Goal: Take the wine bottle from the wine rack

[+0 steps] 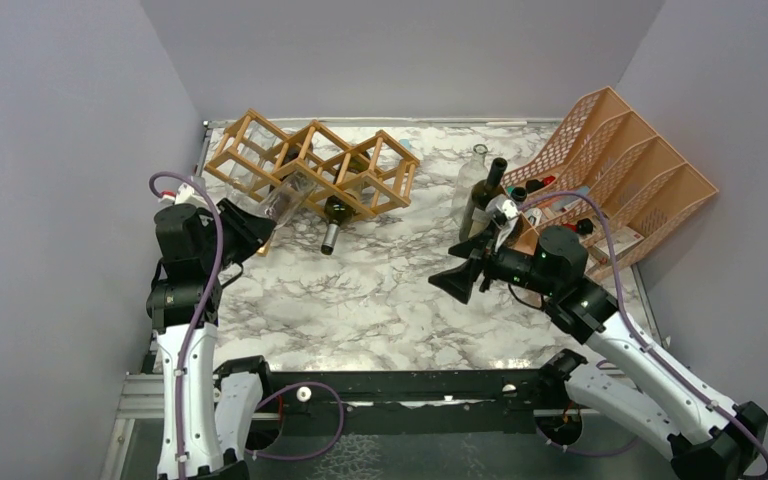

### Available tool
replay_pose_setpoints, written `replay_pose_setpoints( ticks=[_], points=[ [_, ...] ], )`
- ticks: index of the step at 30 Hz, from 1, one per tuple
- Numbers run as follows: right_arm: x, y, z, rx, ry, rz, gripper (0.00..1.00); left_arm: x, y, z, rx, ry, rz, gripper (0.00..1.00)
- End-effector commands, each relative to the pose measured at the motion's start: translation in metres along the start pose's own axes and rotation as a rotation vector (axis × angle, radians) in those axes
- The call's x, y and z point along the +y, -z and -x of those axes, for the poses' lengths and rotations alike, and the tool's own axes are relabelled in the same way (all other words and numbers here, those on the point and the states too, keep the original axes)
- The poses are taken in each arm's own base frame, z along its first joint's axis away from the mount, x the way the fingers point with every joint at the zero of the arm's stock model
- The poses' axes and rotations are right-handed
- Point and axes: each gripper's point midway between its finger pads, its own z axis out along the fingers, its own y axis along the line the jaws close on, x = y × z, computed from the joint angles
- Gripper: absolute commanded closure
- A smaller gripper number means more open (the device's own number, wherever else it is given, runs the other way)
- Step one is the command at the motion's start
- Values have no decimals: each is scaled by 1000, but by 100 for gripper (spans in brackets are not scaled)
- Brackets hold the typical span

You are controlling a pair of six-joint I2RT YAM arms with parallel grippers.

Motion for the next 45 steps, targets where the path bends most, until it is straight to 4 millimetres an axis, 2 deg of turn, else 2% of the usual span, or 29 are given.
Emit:
replay_pose_setpoints(
  ticks=[1, 7, 12, 13, 18, 23, 30, 34, 40, 45],
  points=[
    [14, -7, 23, -28, 9, 66, 0, -15, 16, 17, -54, -129, -21, 100],
    [40, -33, 28, 3, 53, 132, 0, -6, 31, 17, -61, -206, 47, 100],
    [65, -78, 12, 98, 182, 145, 0, 3, 38, 12, -49, -278, 105, 100],
    [66, -91, 4, 128, 203, 136, 0, 5, 38, 11, -45, -290, 113, 100],
    [73, -135, -2, 119, 270, 187, 0, 11, 37, -6, 31, -346, 111, 100],
    [83, -174, 8, -17, 406, 286, 1, 15, 36, -21, 94, -390, 102, 100],
    [88, -237, 4, -85, 556, 367, 3, 12, 36, -37, 139, -400, 48, 100],
    [98, -257, 1, -151, 611, 444, 3, 10, 35, -45, 166, -405, 23, 100],
    [101, -278, -23, -165, 679, 516, 4, 5, 35, -48, 180, -422, 1, 100],
    [99, -295, -33, -173, 717, 464, 7, 0, 37, -46, 175, -431, -10, 100]
  ],
)
